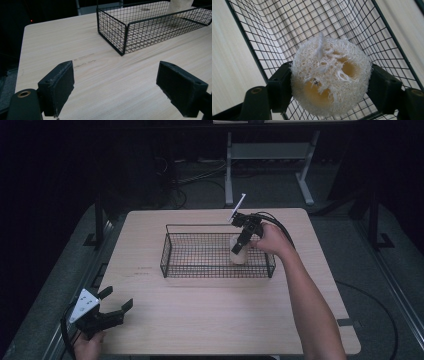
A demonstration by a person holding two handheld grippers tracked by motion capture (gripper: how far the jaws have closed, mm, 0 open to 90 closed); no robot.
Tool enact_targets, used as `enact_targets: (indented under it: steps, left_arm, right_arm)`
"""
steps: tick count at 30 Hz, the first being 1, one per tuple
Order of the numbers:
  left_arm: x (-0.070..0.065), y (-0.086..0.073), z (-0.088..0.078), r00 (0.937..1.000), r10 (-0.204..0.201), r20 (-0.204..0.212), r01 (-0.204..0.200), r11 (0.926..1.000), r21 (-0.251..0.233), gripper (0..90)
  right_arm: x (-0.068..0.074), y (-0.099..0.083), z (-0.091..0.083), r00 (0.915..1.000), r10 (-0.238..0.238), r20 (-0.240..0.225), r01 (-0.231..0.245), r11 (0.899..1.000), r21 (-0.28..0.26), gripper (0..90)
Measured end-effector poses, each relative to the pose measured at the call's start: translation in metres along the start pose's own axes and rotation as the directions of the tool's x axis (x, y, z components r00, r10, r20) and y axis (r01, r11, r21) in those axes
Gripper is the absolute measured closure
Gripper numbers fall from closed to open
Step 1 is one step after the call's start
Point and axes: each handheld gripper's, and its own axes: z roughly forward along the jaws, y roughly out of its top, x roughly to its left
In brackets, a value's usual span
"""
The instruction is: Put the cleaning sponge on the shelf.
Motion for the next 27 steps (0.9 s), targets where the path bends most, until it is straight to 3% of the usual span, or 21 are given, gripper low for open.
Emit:
enact_targets:
  steps: [27]
  left_arm:
    - [-0.001, 0.0, 0.0, 1.0, 0.004, 0.0, -0.004, 1.0, -0.003, 13.9]
  right_arm:
    - [-0.008, -0.015, 0.03, 0.9989, 0.041, -0.022, -0.04, 0.999, 0.032, 28.2]
